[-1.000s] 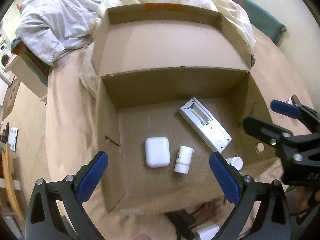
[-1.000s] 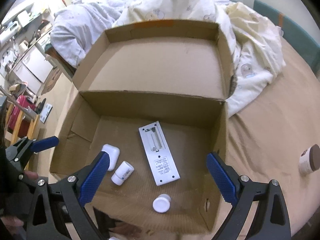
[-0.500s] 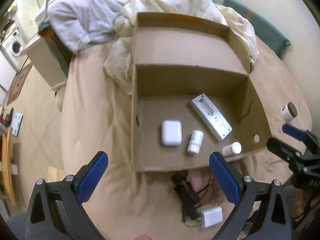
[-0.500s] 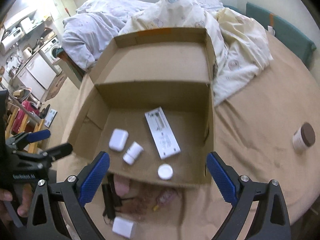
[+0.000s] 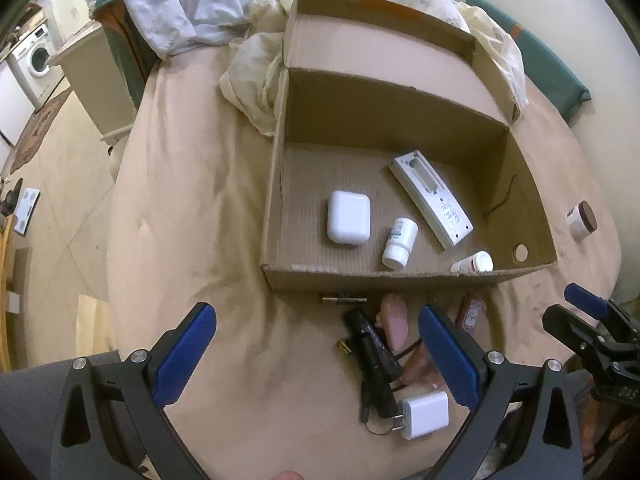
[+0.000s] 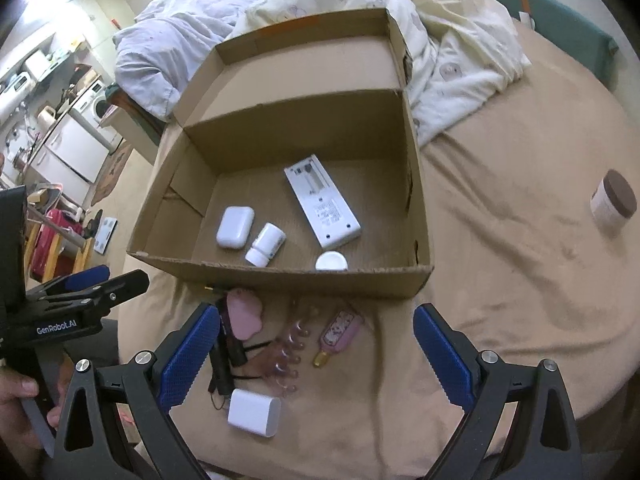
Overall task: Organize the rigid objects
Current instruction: 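Withdraw both tools from the box toward the remaining items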
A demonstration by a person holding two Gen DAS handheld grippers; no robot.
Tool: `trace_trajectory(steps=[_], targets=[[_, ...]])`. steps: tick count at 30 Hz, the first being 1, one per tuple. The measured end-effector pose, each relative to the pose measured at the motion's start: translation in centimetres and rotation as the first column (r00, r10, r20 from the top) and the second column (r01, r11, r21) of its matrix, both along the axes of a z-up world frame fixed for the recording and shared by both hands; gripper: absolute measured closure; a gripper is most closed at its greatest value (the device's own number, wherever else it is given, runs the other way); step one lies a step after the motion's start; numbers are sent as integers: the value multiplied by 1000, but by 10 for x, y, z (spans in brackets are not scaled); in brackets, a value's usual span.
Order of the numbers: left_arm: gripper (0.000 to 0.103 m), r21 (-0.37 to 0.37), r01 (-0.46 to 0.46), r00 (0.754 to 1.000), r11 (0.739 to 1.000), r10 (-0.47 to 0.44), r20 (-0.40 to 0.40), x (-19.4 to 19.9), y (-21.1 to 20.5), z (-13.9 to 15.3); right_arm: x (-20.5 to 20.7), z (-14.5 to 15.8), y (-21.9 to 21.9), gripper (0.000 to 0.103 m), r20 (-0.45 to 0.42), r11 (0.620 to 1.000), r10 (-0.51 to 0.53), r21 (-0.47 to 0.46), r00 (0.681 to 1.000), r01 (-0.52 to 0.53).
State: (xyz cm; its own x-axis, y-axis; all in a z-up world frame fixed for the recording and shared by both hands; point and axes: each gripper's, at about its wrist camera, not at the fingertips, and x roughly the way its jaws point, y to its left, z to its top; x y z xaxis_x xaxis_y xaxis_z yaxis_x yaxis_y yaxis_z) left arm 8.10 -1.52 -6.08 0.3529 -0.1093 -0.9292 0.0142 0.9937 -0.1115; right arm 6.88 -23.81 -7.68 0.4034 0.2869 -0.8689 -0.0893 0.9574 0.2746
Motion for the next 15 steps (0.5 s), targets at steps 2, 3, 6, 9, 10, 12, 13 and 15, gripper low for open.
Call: trace_trajectory(steps=[2,3,6,9,10,12,13,15], targets=[[2,6,12,1000,1000,-12,-10,-2,-3,-4,0,-3,0,0,-7,1000,-1,-10,1000,1],[2,17,23,1000,1000,-23,-16,-2,-6,-6,0,-4,0,0,-11,1000,-2,-16,1000,1],[2,36,35,999,999,-34,-23,-3,-11,-11,0,-9,-2,0,-25,1000,-6,-25,1000,6],[2,30,22,999,999,-21,-43,-1,-11,-16,-1,-12,-5,0,-40,1000,-14,-26,999,13],[2,30,16,999,999,-15,-50,1,-10,-18,-1,-13,-6,0,-44,1000,-16,-26,999,15],[2,37,5,998,999,-2,-62,2,-9,-23,-2,-16,-8,0,-56,999,-23,-27,998,21],[2,36,-3,997,999,6,-70,3,-8,-25,-1,-18,-9,0,-67,999,-27,-26,997,25],[2,25,-17,996,1000,20,-89,4,-7,-29,0,-22,-12,0,-87,999,-32,-20,996,30]])
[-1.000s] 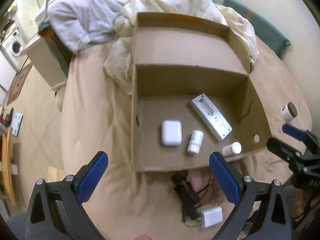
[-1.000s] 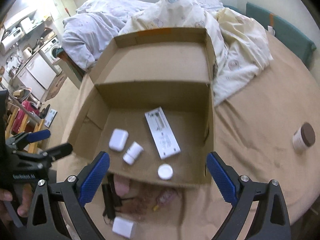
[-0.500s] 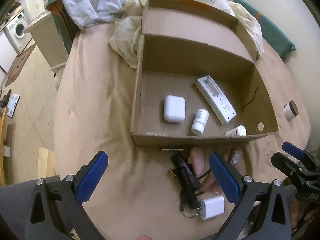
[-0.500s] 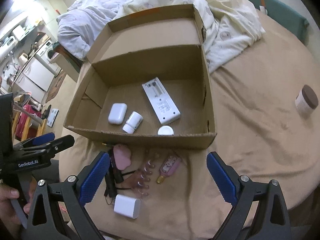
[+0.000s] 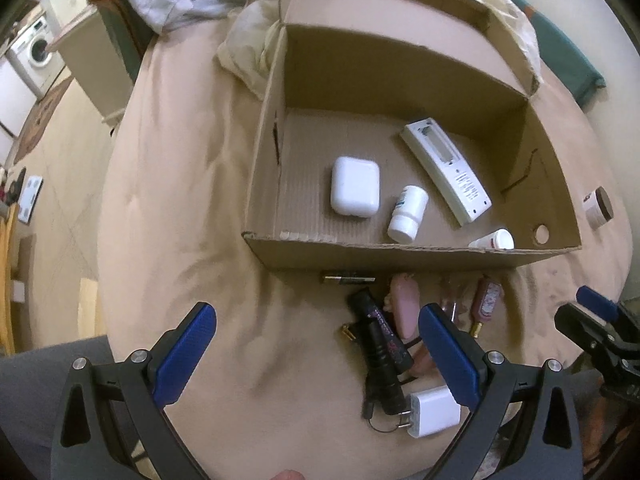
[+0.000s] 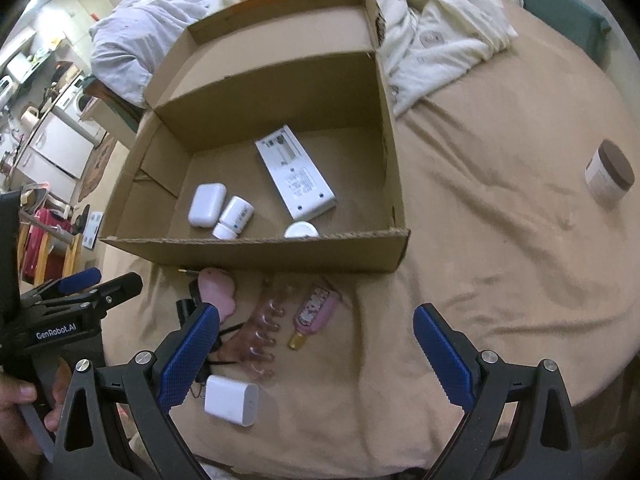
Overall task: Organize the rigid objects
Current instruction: 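Withdraw both tools from the box toward the remaining items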
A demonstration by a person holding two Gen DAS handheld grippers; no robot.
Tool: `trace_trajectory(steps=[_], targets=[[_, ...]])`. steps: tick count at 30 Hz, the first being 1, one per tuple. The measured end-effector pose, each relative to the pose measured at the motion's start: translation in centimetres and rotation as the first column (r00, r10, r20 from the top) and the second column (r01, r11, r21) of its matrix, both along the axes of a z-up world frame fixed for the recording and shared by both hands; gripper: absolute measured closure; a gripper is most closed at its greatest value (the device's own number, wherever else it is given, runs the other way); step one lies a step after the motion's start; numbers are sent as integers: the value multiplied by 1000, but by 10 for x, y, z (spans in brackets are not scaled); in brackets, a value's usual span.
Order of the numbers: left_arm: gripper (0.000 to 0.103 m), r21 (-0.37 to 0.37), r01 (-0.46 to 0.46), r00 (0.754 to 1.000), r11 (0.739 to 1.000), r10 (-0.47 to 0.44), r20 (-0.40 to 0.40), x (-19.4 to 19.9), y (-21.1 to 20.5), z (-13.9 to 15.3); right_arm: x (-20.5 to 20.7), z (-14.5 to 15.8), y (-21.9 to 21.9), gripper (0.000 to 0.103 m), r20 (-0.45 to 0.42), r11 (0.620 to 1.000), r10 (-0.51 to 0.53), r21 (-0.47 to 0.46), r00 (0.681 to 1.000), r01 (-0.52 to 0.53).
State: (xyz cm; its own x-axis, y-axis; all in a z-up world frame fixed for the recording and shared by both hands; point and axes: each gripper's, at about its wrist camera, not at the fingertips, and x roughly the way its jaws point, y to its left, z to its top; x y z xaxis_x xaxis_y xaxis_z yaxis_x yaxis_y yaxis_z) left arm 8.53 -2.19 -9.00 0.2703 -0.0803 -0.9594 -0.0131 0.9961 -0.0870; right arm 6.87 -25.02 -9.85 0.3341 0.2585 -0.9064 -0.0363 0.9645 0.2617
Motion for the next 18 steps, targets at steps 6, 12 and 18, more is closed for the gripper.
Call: trace_trajectory(steps=[6,12,18], targets=[[2,-3,-1,999,1000,1,-37,2,-6,-12,4,-8,-7,0,-34,998,-22,60,999,24],[7,-30,-11,993,999,7,-121,5,-10,-32,12,-23,-6,0,-90,997,-34,68,995,40],[45,-102,27,969,994,-51,-240,-8,-28,-61,13,-23,-5,0,-92,997,-35,67,995,41]])
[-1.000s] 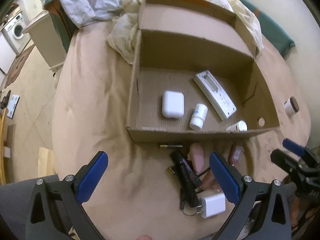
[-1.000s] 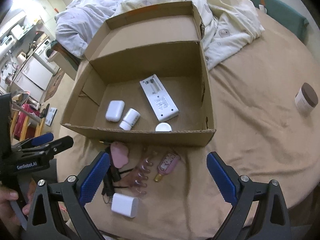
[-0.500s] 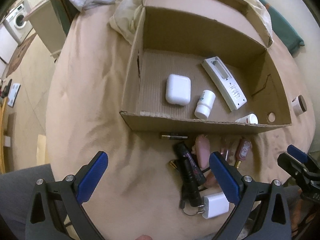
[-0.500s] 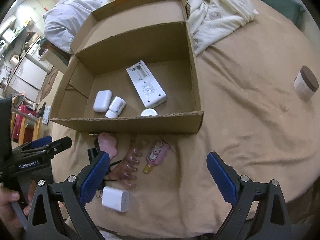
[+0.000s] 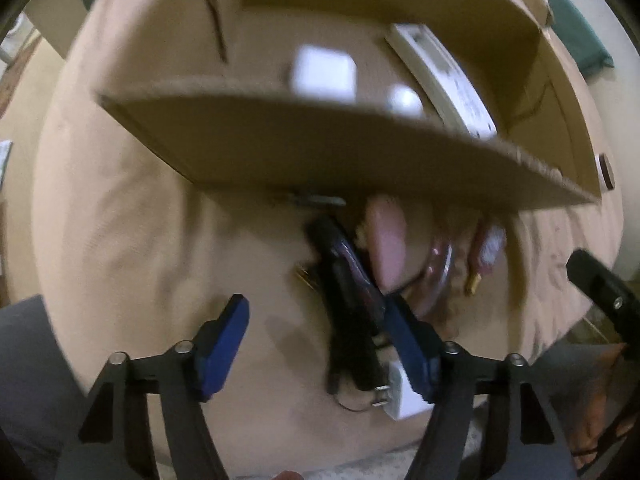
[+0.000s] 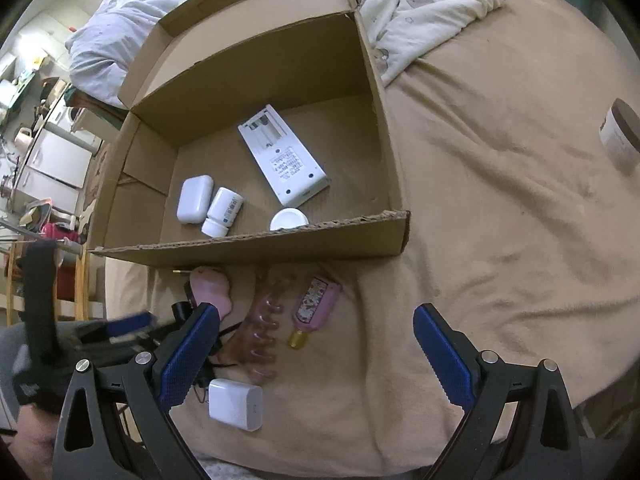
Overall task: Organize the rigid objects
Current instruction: 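Withdraw both tools from the box toward the remaining items, then grasp the black flashlight with the left tool while the right tool grasps the white charger block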
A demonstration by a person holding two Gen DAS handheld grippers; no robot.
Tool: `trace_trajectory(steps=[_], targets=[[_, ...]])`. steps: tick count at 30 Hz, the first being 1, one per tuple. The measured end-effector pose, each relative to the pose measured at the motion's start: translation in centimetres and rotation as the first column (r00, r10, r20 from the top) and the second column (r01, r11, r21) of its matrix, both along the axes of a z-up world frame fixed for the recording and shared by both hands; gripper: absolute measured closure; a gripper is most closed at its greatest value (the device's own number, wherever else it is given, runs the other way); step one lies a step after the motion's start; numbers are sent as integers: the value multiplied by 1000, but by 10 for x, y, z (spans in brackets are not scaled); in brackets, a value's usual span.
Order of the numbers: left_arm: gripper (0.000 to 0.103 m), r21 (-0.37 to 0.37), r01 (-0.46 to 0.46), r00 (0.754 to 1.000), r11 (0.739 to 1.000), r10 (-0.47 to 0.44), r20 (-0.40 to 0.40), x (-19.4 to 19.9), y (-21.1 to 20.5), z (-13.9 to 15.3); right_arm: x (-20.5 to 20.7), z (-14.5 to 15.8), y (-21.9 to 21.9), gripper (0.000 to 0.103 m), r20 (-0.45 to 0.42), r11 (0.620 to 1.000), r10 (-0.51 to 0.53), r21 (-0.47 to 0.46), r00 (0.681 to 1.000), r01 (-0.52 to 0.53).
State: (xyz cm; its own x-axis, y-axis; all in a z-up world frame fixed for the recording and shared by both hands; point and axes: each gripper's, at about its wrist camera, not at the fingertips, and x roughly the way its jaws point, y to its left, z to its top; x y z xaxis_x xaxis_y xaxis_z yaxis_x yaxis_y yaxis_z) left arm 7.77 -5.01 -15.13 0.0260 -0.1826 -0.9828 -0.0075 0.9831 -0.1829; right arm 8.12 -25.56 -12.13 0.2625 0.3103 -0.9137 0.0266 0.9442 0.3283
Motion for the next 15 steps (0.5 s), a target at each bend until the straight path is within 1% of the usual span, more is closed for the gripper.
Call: trace_trajectory(steps=[1,2,3,6,9,11,13,15], targets=[[63,-15,13,1000,1000,-13,-13,-2,-4,-4,0,0,1,0,0,1000,3,1,1000,-3],[69,-22,28,999,999,-28,-24,-3,-7,-7,0,0,3,0,0,1000,8,2,1000,-8],[78,-30,42,999,999,-43,-31,-4,-10,-9,0,-1,5,0,-2,1000,14,2,1000,-14],[83,-46,52,998,998,-53,-22,-7,-13,-7,-1,-3,11,0,-17,999,47,13,999,-47],[85,-61,28,999,998,-30,-24,-6,-6,-2,-5,-12,22,0,-66,993,104,70,992,-99],[85,-44,23,1000,999,-24,-12,-9,-2,3,-10,-21,32,0,-117,983,154,120,981,-140],[85,-28,15,1000,1000,-15,-1,-10,5,9,-19,-26,42,0,-159,976,189,135,969,-169],[85,-1,12,1000,1000,-12,22,-10,13,16,-31,-30,55,1,-174,969,223,150,959,-198]])
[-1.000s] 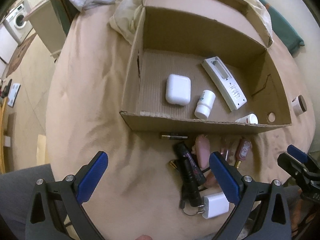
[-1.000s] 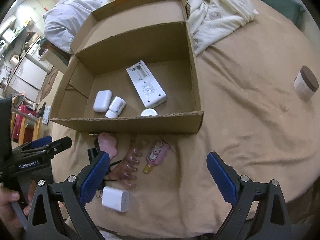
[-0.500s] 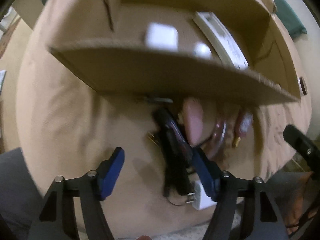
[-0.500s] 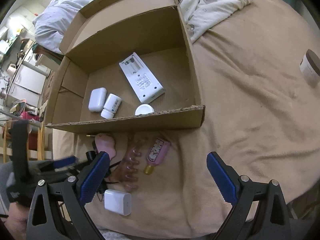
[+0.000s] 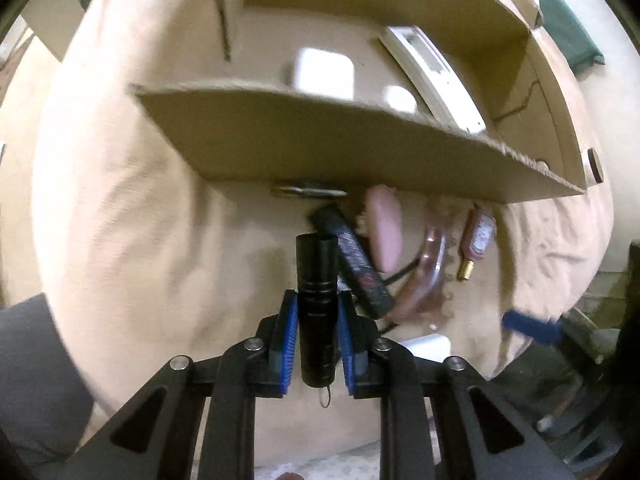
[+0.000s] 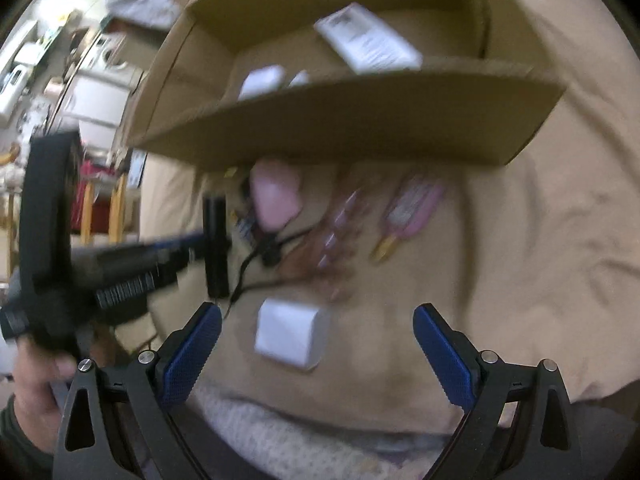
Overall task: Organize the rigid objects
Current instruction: 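Grasp the black flashlight with the left tool while the right tool grasps the white charger block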
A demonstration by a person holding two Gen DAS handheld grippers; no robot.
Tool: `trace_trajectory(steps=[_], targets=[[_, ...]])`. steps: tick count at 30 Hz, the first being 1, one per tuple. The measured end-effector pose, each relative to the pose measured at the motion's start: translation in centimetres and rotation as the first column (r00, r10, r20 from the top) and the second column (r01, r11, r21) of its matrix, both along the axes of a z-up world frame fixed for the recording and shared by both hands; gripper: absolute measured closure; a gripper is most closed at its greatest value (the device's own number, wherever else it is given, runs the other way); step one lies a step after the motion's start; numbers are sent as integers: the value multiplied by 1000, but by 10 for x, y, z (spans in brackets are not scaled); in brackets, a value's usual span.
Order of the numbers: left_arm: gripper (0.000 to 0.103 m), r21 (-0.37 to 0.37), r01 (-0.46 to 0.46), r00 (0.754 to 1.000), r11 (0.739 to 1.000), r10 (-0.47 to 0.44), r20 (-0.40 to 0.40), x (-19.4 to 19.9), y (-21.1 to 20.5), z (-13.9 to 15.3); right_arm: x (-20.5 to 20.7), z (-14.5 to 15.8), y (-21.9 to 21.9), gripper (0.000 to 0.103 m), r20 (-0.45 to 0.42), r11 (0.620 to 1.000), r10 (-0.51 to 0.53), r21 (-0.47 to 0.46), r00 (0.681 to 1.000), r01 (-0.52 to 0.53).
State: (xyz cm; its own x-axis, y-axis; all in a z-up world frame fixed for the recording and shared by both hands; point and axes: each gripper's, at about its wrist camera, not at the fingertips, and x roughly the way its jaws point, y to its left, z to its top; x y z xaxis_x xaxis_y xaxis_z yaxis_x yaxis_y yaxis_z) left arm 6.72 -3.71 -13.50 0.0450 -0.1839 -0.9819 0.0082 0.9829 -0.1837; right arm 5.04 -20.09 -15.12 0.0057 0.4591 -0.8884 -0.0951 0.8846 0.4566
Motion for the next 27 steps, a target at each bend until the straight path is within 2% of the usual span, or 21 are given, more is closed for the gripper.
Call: trace_trajectory(steps=[1,3,8,10,12,15,23,27], targets=[[85,13,-1,1000,1000,0,10,2,4,2,-5,-3,5,3,-11,1000,7,1,1000,-7],[85,38,-1,1000,999,0,31,1,8,10,-12,-11,17,18,-40,1000,29,4,999,-29],[85,35,-3,999,999,2,36,-3,13,13,-18,-24,48,22,-32,991,91,-92,995,-94],[85,43,3,999,999,-4,36,-4,13,10,-20,-29,58,30,-28,983,117,-139,993,-120],[85,46,4,999,999,-6,36,-2,12,9,-21,-31,63,42,-16,975,138,-175,990,-139],[85,48,4,999,999,-6,39,-3,14,10,-21,-24,65,54,13,976,141,-169,990,-137],[85,54,17,998,998,-21,67,-4,10,13,-28,-5,51,59,76,984,133,-130,988,-122],[85,62,31,997,998,-36,75,-8,8,14,-22,5,41,59,132,990,95,-119,987,-79]])
